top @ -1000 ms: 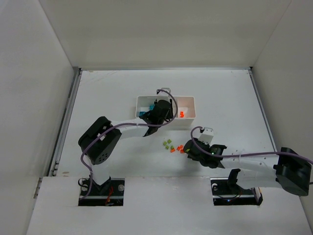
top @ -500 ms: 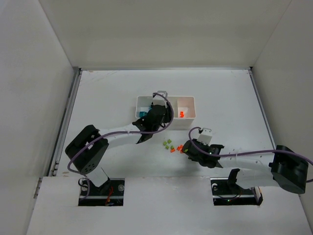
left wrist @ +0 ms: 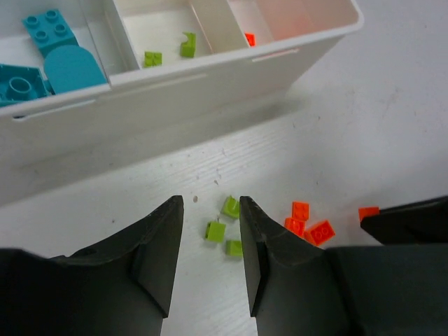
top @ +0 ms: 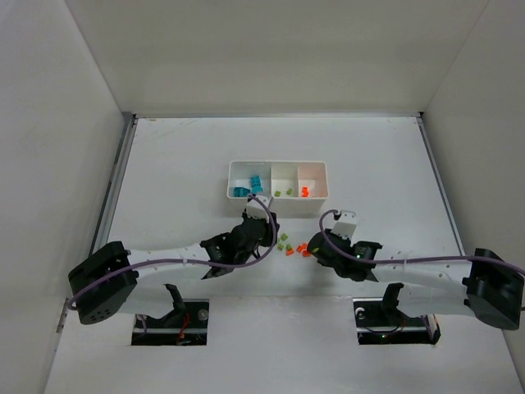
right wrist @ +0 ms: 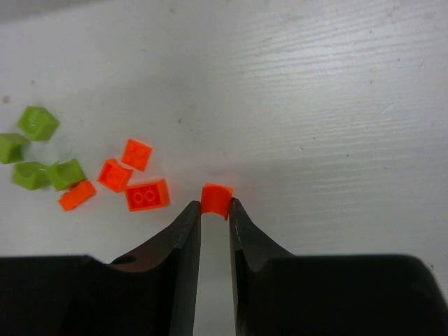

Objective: Sort the legos into containers by color

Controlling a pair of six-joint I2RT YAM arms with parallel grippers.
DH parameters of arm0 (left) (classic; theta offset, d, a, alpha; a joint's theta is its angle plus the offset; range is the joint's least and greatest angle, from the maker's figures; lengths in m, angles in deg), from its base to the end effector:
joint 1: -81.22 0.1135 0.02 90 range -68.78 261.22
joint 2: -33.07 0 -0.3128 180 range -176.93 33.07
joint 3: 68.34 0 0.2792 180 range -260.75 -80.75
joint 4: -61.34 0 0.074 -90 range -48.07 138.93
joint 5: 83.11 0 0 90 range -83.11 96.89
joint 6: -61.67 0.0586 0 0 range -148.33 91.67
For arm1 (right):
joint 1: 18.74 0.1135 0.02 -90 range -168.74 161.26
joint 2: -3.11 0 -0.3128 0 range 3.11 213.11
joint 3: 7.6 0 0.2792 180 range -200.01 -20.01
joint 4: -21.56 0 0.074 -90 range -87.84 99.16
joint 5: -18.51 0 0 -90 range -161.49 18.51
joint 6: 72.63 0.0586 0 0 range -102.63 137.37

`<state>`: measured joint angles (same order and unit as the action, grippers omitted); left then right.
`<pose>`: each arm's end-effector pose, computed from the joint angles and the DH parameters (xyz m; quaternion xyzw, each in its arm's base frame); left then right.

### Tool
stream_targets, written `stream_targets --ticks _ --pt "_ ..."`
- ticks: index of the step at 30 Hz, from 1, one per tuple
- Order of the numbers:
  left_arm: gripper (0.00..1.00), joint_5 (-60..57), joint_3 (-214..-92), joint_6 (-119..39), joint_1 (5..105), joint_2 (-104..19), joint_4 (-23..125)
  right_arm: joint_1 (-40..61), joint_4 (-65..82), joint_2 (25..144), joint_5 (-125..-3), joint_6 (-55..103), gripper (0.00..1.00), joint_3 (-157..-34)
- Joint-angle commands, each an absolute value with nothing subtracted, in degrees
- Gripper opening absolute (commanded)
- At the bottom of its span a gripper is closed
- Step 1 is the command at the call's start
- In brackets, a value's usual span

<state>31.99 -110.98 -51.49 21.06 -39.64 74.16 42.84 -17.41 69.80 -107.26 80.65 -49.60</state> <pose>0.1659 -0.2392 0.2346 0.1272 0.7862 -0.2541 0.5488 0.1271 0.1630 0.1752 0.0837 0.9255 0.0538 0.3654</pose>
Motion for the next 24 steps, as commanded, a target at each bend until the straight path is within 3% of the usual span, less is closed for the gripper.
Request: stream_targets --ticks 1,9,20,24 --pt "0.35 35.62 -109.31 -53.20 18.34 -37.95 72.84 42.83 -16.25 65.70 -109.81 76.09 0.24 -54.46" --pt "0.34 36.68 -108.43 -57.07 16.49 -41.55 74.68 32.12 -6.16 64.62 -107.36 58.09 0.24 -62.19" --pt "0.34 38.18 -107.20 -60.85 15.78 -47.26 78.81 17.26 9.94 80.43 -94.08 48.22 0.25 -71.51" --pt "0.34 37.65 -107.20 -60.85 15.78 -49.28 80.31 15.23 11.09 85.28 -93.72 47.95 0.37 -74.94"
